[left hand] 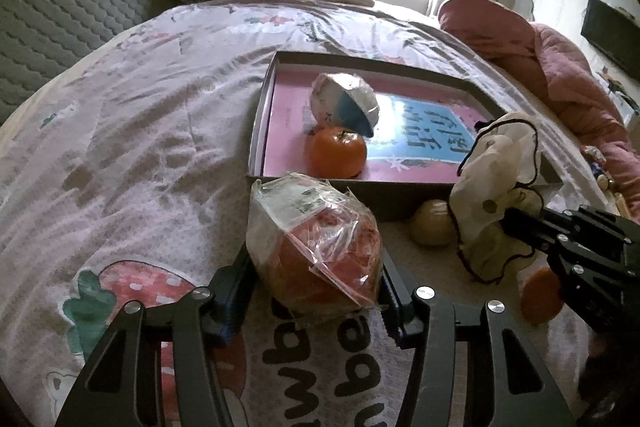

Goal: Organize objects
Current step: 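Close left tool on plastic-wrapped red item while right tool grasps white drawstring bag, then lift wrapped red item with left tool while right tool lifts white bag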

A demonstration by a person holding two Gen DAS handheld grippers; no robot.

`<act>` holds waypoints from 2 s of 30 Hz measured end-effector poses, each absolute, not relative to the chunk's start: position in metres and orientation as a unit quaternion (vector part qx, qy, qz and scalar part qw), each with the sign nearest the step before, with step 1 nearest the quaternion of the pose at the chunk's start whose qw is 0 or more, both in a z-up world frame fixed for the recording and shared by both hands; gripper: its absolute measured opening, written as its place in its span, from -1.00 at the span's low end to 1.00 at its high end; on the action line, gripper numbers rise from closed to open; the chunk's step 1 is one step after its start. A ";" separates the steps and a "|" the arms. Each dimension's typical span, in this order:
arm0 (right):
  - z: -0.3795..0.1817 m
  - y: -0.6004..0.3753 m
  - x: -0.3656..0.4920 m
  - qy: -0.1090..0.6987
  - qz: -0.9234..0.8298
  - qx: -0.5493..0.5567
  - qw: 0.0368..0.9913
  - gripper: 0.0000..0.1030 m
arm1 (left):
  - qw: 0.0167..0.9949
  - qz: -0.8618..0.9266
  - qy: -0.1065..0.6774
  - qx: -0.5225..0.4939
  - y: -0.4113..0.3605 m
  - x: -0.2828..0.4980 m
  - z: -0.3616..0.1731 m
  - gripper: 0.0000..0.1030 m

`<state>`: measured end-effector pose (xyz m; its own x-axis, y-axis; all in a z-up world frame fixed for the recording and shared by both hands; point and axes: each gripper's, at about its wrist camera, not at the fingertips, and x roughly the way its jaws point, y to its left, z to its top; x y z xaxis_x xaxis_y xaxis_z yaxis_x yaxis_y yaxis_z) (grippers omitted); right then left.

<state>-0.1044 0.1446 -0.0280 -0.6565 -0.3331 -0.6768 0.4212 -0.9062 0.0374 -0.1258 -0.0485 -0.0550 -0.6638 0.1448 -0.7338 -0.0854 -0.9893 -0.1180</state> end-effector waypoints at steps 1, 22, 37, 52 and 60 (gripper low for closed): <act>-0.027 0.145 -0.104 0.060 -0.908 0.358 0.209 -0.79 | 0.064 0.913 -0.034 -0.402 -0.047 -0.125 -0.053 0.09; -0.009 0.153 -0.097 0.041 -0.916 0.335 0.215 -0.80 | 0.068 0.927 -0.014 -0.368 -0.044 -0.110 -0.036 0.09; 0.010 0.161 -0.093 0.024 -0.926 0.312 0.212 -0.80 | 0.076 0.935 -0.003 -0.346 -0.037 -0.100 -0.021 0.09; 0.025 0.169 -0.085 0.013 -0.933 0.291 0.210 -0.80 | 0.061 0.949 0.020 -0.309 -0.030 -0.091 0.012 0.09; 0.030 0.170 -0.082 0.012 -0.936 0.284 0.207 -0.80 | 0.056 0.955 0.029 -0.291 -0.030 -0.094 0.027 0.09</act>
<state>-0.0823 0.1704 0.0301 -0.7535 -0.3801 -0.5365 0.3942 -0.9142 0.0940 -0.0935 -0.0304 0.0270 -0.8246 0.0909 -0.5584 -0.1243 -0.9920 0.0221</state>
